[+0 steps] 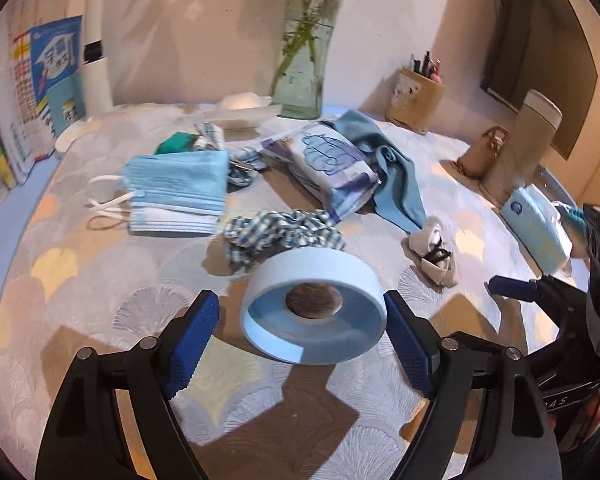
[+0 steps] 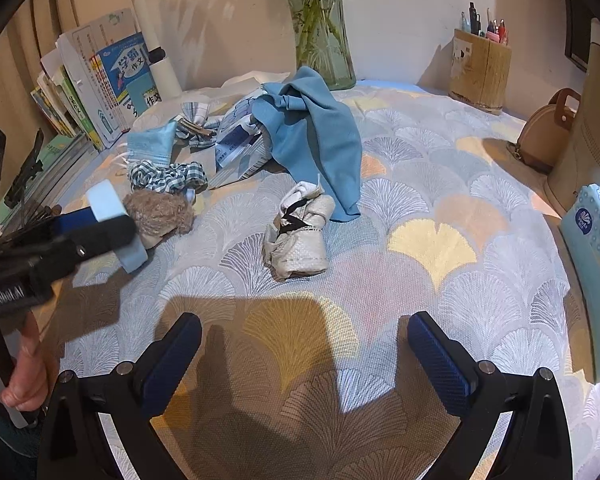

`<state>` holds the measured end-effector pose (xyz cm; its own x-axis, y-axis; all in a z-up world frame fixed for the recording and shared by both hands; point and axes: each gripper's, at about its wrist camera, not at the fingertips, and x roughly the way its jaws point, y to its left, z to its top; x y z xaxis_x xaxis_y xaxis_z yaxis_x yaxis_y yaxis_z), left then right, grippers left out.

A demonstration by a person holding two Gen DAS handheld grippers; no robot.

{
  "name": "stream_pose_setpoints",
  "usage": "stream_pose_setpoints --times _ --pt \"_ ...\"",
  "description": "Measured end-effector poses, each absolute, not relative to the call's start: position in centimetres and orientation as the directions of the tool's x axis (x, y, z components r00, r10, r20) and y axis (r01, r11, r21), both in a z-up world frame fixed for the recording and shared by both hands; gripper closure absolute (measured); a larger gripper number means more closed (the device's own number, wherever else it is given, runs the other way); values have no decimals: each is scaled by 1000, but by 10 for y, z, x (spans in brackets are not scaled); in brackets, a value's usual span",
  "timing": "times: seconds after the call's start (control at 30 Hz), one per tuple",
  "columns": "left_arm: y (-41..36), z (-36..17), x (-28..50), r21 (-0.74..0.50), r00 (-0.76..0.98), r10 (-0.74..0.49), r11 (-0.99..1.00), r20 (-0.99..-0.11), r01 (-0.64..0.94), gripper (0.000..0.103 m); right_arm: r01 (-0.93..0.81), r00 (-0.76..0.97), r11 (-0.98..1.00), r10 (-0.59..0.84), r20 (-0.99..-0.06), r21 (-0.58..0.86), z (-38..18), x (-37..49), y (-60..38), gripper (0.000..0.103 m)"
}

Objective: Organize soft objects
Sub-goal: 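Lower the left gripper onto the light-blue tape roll and grasp its rim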

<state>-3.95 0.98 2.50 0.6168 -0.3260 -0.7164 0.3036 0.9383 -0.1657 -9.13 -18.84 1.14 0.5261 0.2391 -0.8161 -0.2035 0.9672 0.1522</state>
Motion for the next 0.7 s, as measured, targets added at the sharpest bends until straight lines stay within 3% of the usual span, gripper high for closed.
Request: stream_pose_setpoints --times 0.03,0.07,0.27,0.5,0.7 --pt "9 25 -40 -168 614 -335 934 -715 315 35 -203 526 967 239 -816 152 11 -92 -188 0" --pt "7 25 -43 -172 610 -353 926 -709 336 37 -203 526 967 240 -816 153 11 -92 -188 0" --pt "24 47 -65 -142 673 -329 937 -662 318 39 -199 529 966 248 -811 165 11 -93 -189 0" --pt "45 49 -70 140 570 -51 948 -820 287 36 -200 529 967 243 -813 158 11 -92 -188 0" --pt "52 28 -55 66 589 -113 960 -800 274 31 -197 530 968 237 -814 153 11 -92 -188 0"
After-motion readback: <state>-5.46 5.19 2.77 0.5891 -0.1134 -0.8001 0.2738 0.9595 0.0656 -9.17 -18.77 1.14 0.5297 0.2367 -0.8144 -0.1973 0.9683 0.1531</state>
